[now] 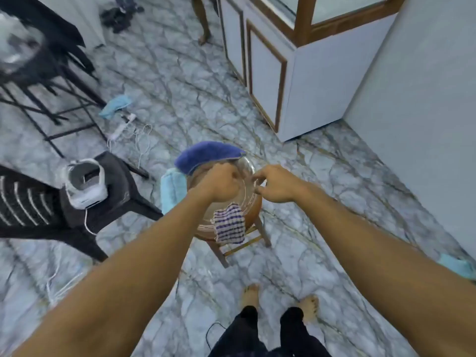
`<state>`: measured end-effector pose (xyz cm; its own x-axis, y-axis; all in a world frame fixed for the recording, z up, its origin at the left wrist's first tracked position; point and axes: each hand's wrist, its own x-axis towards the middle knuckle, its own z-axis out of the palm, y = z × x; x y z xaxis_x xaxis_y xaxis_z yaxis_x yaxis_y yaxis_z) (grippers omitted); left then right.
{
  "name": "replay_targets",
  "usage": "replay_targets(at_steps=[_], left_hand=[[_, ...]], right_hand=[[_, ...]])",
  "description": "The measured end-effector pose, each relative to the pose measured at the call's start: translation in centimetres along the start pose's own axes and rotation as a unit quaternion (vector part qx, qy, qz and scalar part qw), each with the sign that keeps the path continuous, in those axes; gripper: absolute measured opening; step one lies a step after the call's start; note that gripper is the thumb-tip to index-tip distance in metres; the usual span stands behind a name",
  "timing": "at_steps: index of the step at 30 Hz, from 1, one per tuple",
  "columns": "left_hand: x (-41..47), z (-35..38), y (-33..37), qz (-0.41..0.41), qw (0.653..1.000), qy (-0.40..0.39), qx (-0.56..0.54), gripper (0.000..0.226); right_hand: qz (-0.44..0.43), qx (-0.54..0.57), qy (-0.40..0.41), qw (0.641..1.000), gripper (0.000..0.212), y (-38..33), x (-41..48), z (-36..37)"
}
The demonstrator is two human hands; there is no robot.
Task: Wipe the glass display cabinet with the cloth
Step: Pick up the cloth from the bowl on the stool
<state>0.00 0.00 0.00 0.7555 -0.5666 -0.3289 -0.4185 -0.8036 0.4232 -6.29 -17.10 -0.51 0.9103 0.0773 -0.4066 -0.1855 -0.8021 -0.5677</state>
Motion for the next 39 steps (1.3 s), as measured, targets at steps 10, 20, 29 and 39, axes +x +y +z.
replay_targets(at_steps=[10, 20, 29, 39], left_hand=[[-2.7, 3.6, -6.0, -0.113, 0.972, -0.194, -0.072, 0.028], [1.4, -0.6, 4.6, 0.015, 0.987, -0.162, -0.020, 0.006], [9.5, 3.3, 29.6, 0.211, 0.972, -0.094, -0.053, 0.015], [11.0, 6.8, 58.1, 0.426, 0.865, -0.107, -0.242, 0.028]], right_hand=[[0.070, 0.036, -0.051, 0.996, 0.037, -3.0, 2.2, 7.3], [0.062, 0.193, 0.063, 0.977, 0.018, 3.6, -3.6, -0.5], [0.153, 0.237, 0.337, 0.898, 0.018, 20.6, -18.7, -13.4], [0.199, 0.199, 0.632, 0.723, 0.026, 30.9, -40.2, -23.9]])
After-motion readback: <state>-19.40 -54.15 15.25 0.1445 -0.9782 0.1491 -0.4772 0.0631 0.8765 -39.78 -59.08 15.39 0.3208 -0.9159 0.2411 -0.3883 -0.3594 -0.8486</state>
